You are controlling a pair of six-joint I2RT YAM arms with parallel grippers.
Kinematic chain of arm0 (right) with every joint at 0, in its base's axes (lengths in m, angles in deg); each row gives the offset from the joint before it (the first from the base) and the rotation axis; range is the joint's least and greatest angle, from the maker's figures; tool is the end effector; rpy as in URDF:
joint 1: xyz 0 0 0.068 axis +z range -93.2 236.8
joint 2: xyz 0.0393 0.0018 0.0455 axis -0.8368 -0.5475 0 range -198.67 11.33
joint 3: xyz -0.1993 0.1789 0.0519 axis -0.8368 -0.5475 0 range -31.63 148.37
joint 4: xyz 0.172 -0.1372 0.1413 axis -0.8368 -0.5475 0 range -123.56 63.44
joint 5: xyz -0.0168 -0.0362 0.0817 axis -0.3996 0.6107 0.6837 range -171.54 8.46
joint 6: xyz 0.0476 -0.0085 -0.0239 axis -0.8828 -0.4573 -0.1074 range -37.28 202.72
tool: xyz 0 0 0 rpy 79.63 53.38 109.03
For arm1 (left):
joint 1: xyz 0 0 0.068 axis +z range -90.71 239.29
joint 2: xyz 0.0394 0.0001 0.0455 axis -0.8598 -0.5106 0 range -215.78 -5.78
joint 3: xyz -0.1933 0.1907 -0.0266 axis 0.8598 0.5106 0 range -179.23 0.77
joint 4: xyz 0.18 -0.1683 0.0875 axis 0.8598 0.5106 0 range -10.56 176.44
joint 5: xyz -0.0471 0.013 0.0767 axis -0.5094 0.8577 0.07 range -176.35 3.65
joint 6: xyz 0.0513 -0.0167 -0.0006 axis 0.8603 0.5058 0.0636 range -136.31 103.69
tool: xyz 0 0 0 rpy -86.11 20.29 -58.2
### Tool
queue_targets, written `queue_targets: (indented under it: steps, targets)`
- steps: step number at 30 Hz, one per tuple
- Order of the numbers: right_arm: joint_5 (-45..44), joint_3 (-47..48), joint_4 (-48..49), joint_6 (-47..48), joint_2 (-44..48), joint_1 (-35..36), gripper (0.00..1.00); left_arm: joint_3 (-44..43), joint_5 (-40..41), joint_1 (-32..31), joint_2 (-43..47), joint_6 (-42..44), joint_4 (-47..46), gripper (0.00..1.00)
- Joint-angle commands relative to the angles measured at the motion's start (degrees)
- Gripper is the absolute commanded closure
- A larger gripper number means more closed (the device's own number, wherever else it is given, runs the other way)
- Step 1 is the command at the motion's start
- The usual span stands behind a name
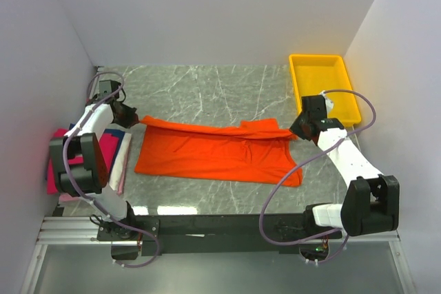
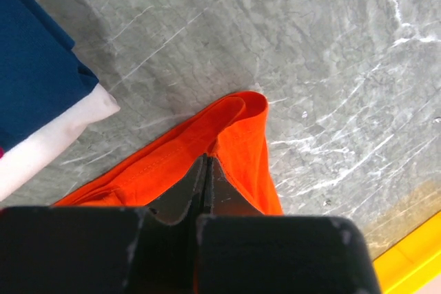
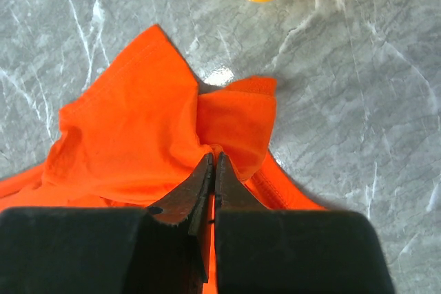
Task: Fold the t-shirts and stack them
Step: Fold the tshirt
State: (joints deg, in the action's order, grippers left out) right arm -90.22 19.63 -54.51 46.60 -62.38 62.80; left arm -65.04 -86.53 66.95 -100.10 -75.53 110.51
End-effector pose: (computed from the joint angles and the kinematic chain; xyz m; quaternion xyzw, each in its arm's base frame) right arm 0.2640 0.0223 0.2446 0.2686 0.8993 0.0549 0.3408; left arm 0.3364 0.0452 0.2179 -0.5313 0.8055 -0.1155 0.2355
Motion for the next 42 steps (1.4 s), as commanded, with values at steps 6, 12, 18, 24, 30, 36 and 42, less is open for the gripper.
queue_targets:
  steps: [6,12,18,24,30,36,42]
  targets:
    - [-0.80,-1.08,-0.01,0.00,3.84,-0.46,1.00,2.86,-1.22,1.57,4.67,1.83,-1.80,0.99]
    - [-0.19,-3.27,0.26,-0.18,5.16,-0.37,1.00,6.37,-2.01,1.65,6.61,2.18,-2.59,0.99]
    - [3.31,-8.19,2.63,-1.06,6.12,-0.38,1.00,11.82,-3.32,1.66,9.50,2.27,-4.44,0.99]
    - [5.26,-10.92,4.13,-1.23,5.86,-0.37,0.75,16.75,-4.82,1.65,11.27,1.92,-7.43,0.99]
    - [4.47,-10.31,1.76,-0.80,9.54,-0.37,0.50,18.17,-2.81,1.74,15.12,2.44,-6.12,0.53]
    - [3.86,-5.66,-0.97,1.84,12.90,1.72,0.50,12.38,0.01,1.05,17.42,5.78,-2.86,0.57]
    - [0.25,4.01,-0.27,4.21,-0.43,5.95,0.50,4.64,1.68,-5.62,9.19,6.14,-1.36,0.70]
